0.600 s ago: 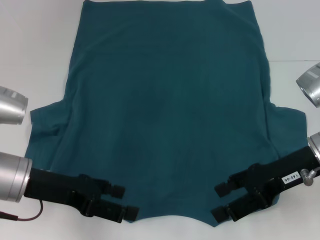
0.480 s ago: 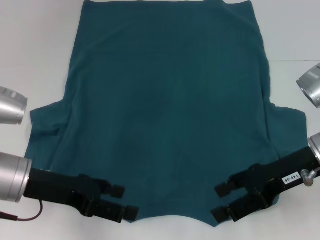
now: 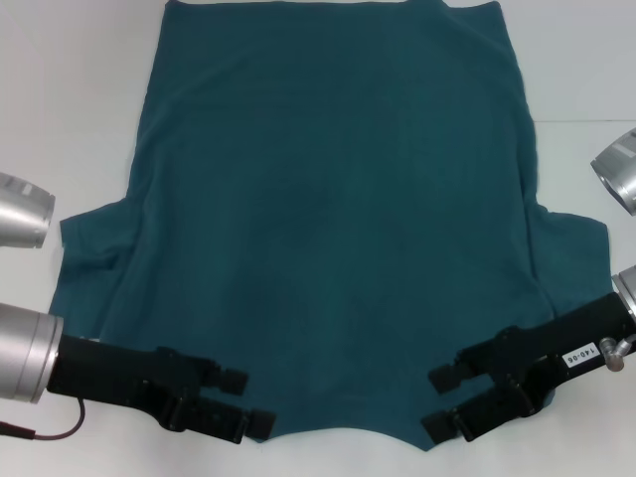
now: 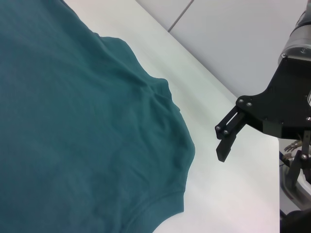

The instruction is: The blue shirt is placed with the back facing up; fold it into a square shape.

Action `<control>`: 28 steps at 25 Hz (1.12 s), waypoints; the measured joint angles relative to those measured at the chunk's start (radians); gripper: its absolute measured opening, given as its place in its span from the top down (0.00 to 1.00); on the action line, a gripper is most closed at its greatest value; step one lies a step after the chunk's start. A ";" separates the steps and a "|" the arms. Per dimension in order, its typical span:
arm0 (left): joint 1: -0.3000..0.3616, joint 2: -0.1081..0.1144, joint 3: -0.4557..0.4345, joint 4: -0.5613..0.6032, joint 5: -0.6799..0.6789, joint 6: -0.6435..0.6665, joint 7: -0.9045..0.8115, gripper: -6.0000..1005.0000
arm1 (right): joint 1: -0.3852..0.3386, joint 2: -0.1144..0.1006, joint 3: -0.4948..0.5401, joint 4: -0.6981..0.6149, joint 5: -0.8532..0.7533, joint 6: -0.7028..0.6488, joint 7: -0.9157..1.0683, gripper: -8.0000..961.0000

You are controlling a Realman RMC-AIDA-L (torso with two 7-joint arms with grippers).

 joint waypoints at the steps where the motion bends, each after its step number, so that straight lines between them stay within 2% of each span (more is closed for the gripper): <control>1: 0.000 0.000 -0.001 0.000 0.000 0.000 0.000 0.08 | 0.000 0.000 0.000 0.000 0.000 -0.001 0.000 0.07; 7: 0.000 0.002 -0.042 0.000 -0.007 0.000 -0.007 0.08 | 0.000 0.000 0.020 0.000 0.007 -0.002 0.008 0.07; 12: -0.002 0.013 -0.198 0.000 -0.009 -0.030 -0.054 0.08 | 0.008 -0.003 0.087 -0.002 0.007 0.019 0.075 0.07; 16: -0.002 0.026 -0.317 0.000 -0.011 -0.136 -0.179 0.08 | 0.022 -0.013 0.166 0.000 0.013 0.097 0.210 0.07; 21: 0.009 0.034 -0.381 -0.039 -0.013 -0.345 -0.415 0.08 | 0.056 -0.019 0.235 0.032 0.014 0.190 0.343 0.07; 24: 0.011 0.044 -0.437 -0.092 -0.025 -0.417 -0.482 0.08 | 0.079 -0.029 0.250 0.072 0.019 0.257 0.383 0.07; 28: 0.010 0.055 -0.486 -0.144 -0.052 -0.458 -0.487 0.09 | 0.098 -0.046 0.260 0.122 0.039 0.312 0.401 0.07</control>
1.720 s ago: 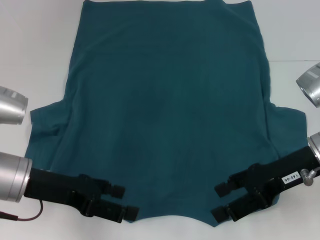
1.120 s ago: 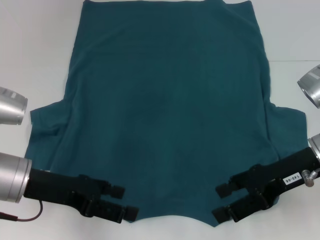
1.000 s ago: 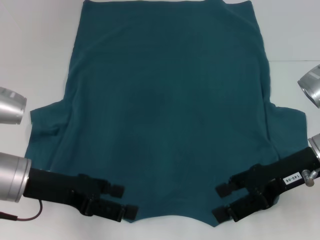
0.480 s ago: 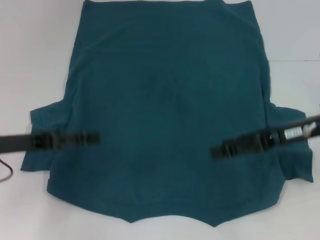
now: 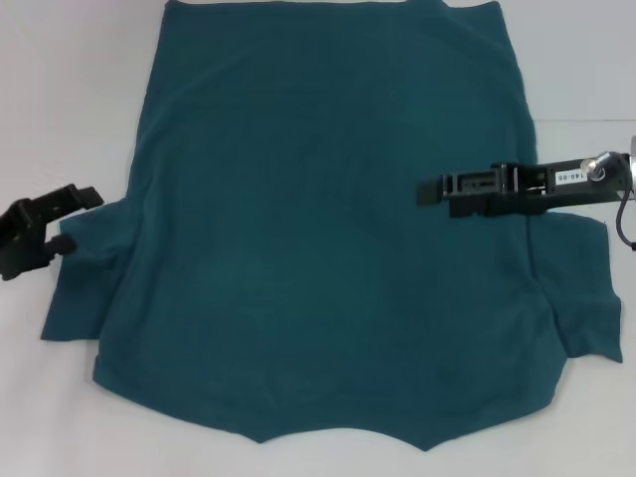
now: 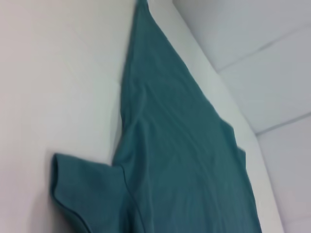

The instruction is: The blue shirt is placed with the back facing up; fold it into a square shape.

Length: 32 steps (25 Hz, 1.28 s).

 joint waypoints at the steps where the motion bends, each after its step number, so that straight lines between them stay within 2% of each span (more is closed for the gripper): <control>1: 0.000 0.001 -0.006 -0.006 -0.006 -0.008 0.000 0.09 | 0.003 -0.003 0.001 0.007 0.005 0.004 0.001 0.07; 10: -0.001 0.004 -0.014 -0.067 -0.014 -0.158 0.008 0.09 | 0.003 -0.005 0.005 0.012 0.028 0.015 0.001 0.07; 18: -0.022 0.001 0.002 -0.145 -0.014 -0.315 0.104 0.09 | -0.007 -0.006 0.007 0.017 0.034 0.017 0.002 0.07; 24: -0.034 0.001 0.009 -0.169 -0.007 -0.355 0.123 0.09 | -0.007 -0.008 0.015 0.021 0.035 0.017 0.002 0.07; 32: -0.042 -0.002 0.067 -0.182 -0.005 -0.371 0.125 0.10 | -0.007 -0.008 0.024 0.021 0.035 0.017 0.002 0.07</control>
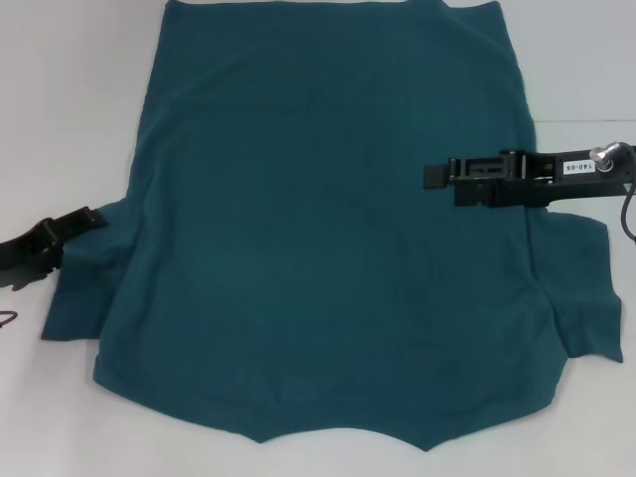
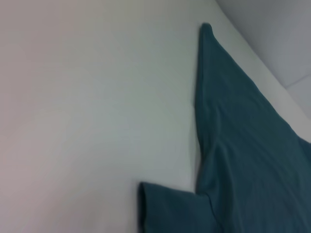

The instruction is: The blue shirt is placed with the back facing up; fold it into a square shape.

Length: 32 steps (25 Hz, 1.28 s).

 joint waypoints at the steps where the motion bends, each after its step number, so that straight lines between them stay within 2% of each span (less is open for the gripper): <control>1: -0.002 0.000 0.006 -0.002 0.001 0.000 0.000 0.10 | 0.000 0.000 0.002 0.000 0.000 0.000 -0.001 0.07; 9: -0.004 0.000 0.016 -0.003 0.003 0.002 -0.010 0.10 | -0.003 -0.007 0.019 0.019 0.000 0.000 -0.008 0.07; 15: -0.002 0.000 0.017 -0.002 0.004 0.002 -0.005 0.32 | -0.007 -0.009 0.029 0.025 -0.001 0.000 -0.008 0.07; 18: -0.001 0.000 0.017 -0.002 0.005 0.002 -0.002 0.53 | -0.007 -0.009 0.031 0.025 -0.001 0.000 -0.008 0.07; 29: 0.000 0.001 0.017 0.000 0.018 -0.001 0.009 0.76 | -0.011 -0.010 0.040 0.025 -0.001 -0.005 -0.009 0.07; 32: -0.004 0.002 0.017 0.001 0.036 -0.001 0.009 0.88 | -0.012 -0.011 0.041 0.024 -0.001 -0.005 -0.009 0.07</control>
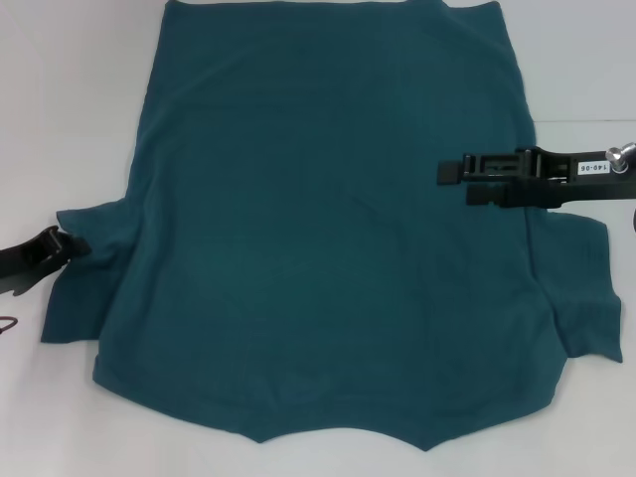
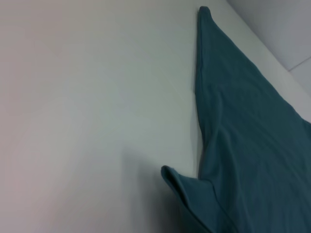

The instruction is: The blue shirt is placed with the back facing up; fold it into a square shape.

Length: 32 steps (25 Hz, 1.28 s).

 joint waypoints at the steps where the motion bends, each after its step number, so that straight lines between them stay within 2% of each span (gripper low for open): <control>1: -0.001 0.000 0.000 0.002 0.006 0.000 0.000 0.92 | 0.000 0.000 0.000 0.000 0.000 0.000 0.000 0.07; 2: -0.002 0.001 0.003 0.011 0.018 0.002 0.002 0.96 | -0.001 0.000 0.000 0.000 0.000 0.000 0.000 0.07; 4: -0.003 0.003 0.025 0.040 0.031 0.009 0.017 0.97 | -0.001 0.000 0.001 0.000 0.000 0.000 0.000 0.07; 6: -0.003 0.003 0.069 0.083 0.035 0.015 0.049 0.98 | -0.001 0.000 0.001 0.000 0.000 0.002 0.000 0.07; 7: -0.002 0.003 0.123 0.124 0.041 0.020 0.077 0.99 | -0.001 0.000 0.002 0.000 0.000 0.003 0.000 0.07; 11: -0.008 0.008 0.184 0.170 0.072 0.022 0.088 0.99 | -0.003 0.000 0.002 0.001 0.000 0.005 0.000 0.07; 19: -0.044 0.016 0.238 0.245 0.209 -0.016 0.086 0.99 | -0.004 -0.001 0.002 0.001 0.000 0.002 0.004 0.07; 32: -0.103 0.030 0.274 0.262 0.389 -0.074 0.081 0.99 | -0.004 -0.001 0.002 0.002 0.002 0.004 0.004 0.07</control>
